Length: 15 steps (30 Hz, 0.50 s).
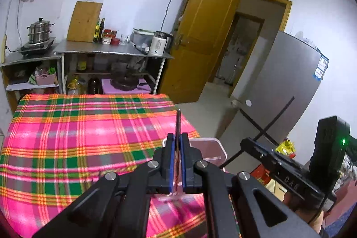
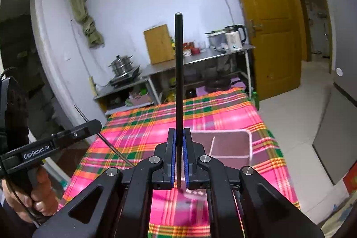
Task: Organize utensils
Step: 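Lift both chopsticks over the pink basket and open both tools to drop them in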
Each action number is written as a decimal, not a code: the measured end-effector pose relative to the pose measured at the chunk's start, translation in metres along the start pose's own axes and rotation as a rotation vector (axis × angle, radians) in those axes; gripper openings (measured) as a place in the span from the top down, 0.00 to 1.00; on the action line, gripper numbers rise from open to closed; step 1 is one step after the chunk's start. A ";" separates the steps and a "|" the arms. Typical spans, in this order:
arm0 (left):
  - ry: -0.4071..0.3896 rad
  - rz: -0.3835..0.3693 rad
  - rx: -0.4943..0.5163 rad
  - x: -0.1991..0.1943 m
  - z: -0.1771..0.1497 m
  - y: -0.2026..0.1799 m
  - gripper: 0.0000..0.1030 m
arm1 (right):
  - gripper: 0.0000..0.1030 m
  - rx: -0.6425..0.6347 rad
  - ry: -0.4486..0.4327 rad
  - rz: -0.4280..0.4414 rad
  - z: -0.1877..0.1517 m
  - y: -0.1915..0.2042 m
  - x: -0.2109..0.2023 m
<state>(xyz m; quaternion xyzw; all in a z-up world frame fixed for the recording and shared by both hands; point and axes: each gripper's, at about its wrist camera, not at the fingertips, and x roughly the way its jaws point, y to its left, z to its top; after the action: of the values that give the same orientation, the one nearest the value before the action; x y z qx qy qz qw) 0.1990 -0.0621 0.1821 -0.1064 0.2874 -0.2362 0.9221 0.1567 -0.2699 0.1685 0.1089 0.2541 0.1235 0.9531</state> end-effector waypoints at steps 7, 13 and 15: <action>0.017 -0.013 -0.019 0.040 0.004 0.005 0.95 | 0.95 0.027 0.002 -0.024 0.004 -0.015 0.021; 0.097 -0.005 -0.034 0.075 -0.017 0.012 0.95 | 0.95 0.050 0.089 -0.041 -0.017 -0.030 0.055; 0.122 0.002 -0.039 0.083 -0.025 0.015 0.95 | 0.94 0.051 0.111 -0.042 -0.023 -0.034 0.062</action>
<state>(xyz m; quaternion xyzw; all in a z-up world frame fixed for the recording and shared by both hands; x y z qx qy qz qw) 0.2502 -0.0921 0.1175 -0.1094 0.3477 -0.2359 0.9008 0.2030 -0.2806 0.1113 0.1207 0.3118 0.1030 0.9368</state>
